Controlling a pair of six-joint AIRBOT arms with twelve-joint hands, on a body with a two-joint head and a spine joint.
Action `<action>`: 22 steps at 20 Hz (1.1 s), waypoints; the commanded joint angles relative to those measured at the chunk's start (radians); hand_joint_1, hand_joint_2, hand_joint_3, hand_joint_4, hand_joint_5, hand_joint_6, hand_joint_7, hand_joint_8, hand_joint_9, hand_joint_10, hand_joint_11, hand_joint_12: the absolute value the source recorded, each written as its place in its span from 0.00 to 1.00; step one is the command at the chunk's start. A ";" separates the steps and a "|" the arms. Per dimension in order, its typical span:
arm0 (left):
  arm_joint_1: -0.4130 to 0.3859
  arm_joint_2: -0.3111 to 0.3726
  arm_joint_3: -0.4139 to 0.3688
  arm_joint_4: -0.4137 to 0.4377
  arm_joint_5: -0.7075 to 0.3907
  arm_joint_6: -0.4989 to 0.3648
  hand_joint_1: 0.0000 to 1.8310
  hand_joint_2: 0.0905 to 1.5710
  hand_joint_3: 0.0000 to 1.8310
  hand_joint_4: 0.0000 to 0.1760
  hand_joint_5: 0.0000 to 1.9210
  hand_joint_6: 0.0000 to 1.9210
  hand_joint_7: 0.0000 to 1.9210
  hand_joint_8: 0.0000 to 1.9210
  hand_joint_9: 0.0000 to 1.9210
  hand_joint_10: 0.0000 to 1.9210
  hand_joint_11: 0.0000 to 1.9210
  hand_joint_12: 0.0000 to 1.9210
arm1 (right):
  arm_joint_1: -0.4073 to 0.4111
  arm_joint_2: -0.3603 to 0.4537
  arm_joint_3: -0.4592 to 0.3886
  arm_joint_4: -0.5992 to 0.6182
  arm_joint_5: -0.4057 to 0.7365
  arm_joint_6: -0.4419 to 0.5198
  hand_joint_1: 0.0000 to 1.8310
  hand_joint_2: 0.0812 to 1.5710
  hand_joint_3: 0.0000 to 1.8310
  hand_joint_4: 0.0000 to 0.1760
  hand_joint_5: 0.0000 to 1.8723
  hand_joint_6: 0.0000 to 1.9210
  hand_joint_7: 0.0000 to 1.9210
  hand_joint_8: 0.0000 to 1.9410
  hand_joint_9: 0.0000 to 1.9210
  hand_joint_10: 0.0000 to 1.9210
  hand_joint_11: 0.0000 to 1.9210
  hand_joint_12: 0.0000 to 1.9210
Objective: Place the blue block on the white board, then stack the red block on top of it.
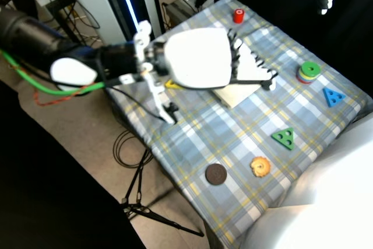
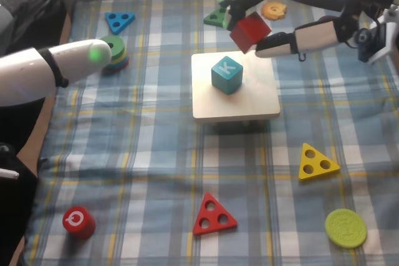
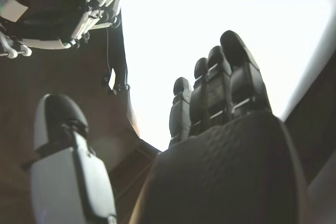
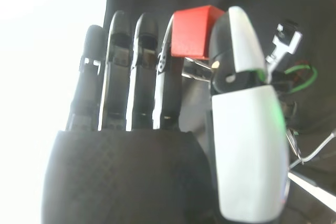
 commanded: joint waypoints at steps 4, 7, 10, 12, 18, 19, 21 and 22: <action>-0.013 0.007 0.008 0.023 -0.134 -0.008 0.39 0.60 0.00 0.63 0.11 0.00 0.09 0.00 0.07 0.00 0.00 0.19 | 0.024 -0.014 0.004 0.023 0.109 0.009 0.64 0.65 0.00 0.00 0.59 0.41 0.42 0.00 0.36 0.00 0.12 0.47; -0.015 0.007 0.010 0.023 -0.130 -0.008 0.42 0.59 0.00 0.61 0.12 0.00 0.09 0.00 0.09 0.00 0.00 0.28 | 0.023 -0.028 0.012 0.010 0.109 0.019 0.63 0.66 0.00 0.00 0.58 0.43 0.41 0.00 0.34 0.00 0.04 0.54; -0.019 0.007 0.013 0.023 -0.130 -0.008 0.43 0.60 0.00 0.76 0.11 0.00 0.09 0.00 0.08 0.00 0.00 0.24 | 0.023 -0.042 0.025 -0.004 0.108 0.041 0.62 0.67 0.00 0.00 0.56 0.45 0.40 0.00 0.33 0.00 0.03 0.54; -0.022 0.007 0.013 0.024 -0.130 -0.008 0.43 0.60 0.00 0.64 0.12 0.00 0.09 0.00 0.08 0.00 0.00 0.26 | 0.023 -0.052 0.031 -0.004 0.108 0.049 0.60 0.67 0.00 0.00 0.56 0.46 0.41 0.00 0.33 0.00 0.05 0.53; -0.026 0.007 0.014 0.025 -0.128 -0.008 0.41 0.60 0.00 0.64 0.14 0.00 0.10 0.00 0.09 0.00 0.00 0.29 | 0.023 -0.071 0.040 -0.030 0.090 0.062 0.60 0.68 0.00 0.00 0.55 0.48 0.39 0.00 0.31 0.00 0.05 0.46; -0.026 0.007 0.014 0.025 -0.128 -0.008 0.40 0.59 0.00 0.66 0.14 0.00 0.10 0.00 0.09 0.00 0.00 0.30 | 0.023 -0.071 0.041 -0.033 0.087 0.062 0.61 0.68 0.00 0.00 0.55 0.47 0.39 0.00 0.32 0.00 0.05 0.46; -0.026 0.007 0.013 0.026 -0.126 -0.008 0.40 0.59 0.00 0.65 0.14 0.00 0.10 0.00 0.08 0.00 0.00 0.27 | 0.023 -0.071 0.041 -0.039 0.079 0.065 0.62 0.68 0.00 0.00 0.55 0.47 0.39 0.00 0.32 0.00 0.05 0.46; -0.026 0.007 0.013 0.026 -0.125 -0.008 0.40 0.59 0.00 0.67 0.14 0.00 0.10 0.00 0.08 0.00 0.00 0.26 | 0.023 -0.070 0.042 -0.040 0.076 0.066 0.62 0.68 0.00 0.00 0.55 0.47 0.40 0.00 0.32 0.00 0.05 0.47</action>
